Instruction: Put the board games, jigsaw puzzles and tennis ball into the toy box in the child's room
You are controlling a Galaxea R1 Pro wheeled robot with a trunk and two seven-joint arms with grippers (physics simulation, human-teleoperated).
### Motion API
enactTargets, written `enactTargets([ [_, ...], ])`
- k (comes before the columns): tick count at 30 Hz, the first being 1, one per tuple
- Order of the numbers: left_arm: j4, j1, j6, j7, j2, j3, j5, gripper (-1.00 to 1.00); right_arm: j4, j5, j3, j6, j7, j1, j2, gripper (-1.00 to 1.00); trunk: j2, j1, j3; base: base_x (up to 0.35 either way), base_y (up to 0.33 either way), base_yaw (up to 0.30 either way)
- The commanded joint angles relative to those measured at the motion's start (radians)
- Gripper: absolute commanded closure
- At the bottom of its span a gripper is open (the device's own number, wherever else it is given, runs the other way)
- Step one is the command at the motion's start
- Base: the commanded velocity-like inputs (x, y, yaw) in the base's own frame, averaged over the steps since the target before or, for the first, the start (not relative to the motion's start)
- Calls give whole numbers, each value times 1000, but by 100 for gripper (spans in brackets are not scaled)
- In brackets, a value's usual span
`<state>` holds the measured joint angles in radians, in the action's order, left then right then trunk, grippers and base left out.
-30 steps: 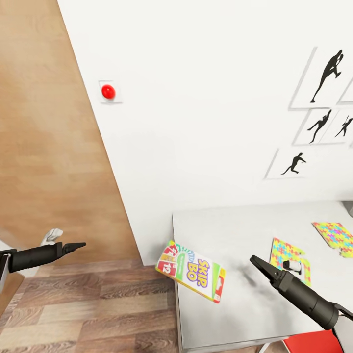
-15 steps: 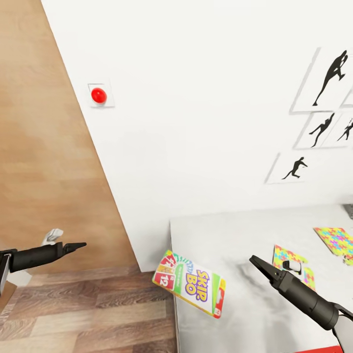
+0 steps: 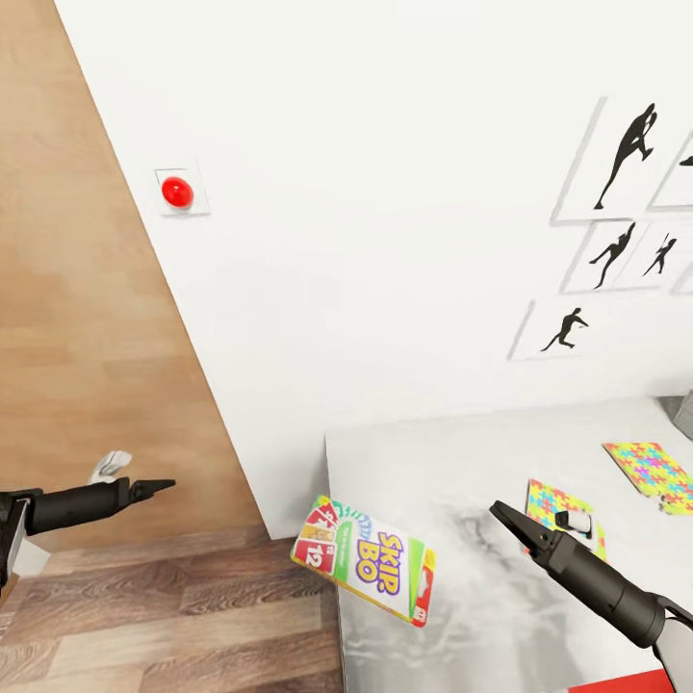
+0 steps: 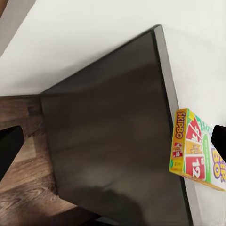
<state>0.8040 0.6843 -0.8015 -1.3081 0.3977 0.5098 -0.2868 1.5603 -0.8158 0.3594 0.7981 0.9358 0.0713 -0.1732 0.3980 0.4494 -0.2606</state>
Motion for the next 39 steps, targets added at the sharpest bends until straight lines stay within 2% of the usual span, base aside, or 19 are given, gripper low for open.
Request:
enactTargets([
  [1, 0, 1, -14, -8, -1, -4, -11, -100, 0, -3, 1, 5, 1, 1, 0, -100, 2, 1, -2, 1, 0, -9],
  [5, -1, 1, -30, -5, -3, -30, -11, -100, 2, -6, 2, 6, 0, 1, 0, -100, 2, 1, -2, 1, 0, -6],
  [16, -42, 1, -49, 0, -16, -58, -9, -100, 4, -12, 20, 7, 4, 1, -1, -100, 79, 43, -36, 0, 0, -1],
  [20, -56, 1, -48, 1, -31, -61, -8, -100, 4, -13, 33, 7, 26, 1, -1, -100, 107, 58, -49, 0, 0, 0],
  [26, -65, 1, -49, 2, -56, -62, -9, -100, 3, -12, 43, 6, 94, 1, 0, -100, 149, 81, -67, 0, 0, 0],
  [31, -69, 1, -50, 2, -85, -63, -10, -100, -3, -12, 47, 6, 152, 1, 0, -100, 184, 100, -83, 0, 0, 0],
  [35, -71, 1, -50, 3, -102, -63, -11, -100, -5, -12, 49, 6, 176, 1, -1, -100, 212, 116, -96, 0, 0, 0],
  [39, -79, 1, -49, 3, -132, -65, -12, -100, -7, -13, 50, 6, 191, 1, -1, -100, 240, 131, -108, 0, 0, 0],
])
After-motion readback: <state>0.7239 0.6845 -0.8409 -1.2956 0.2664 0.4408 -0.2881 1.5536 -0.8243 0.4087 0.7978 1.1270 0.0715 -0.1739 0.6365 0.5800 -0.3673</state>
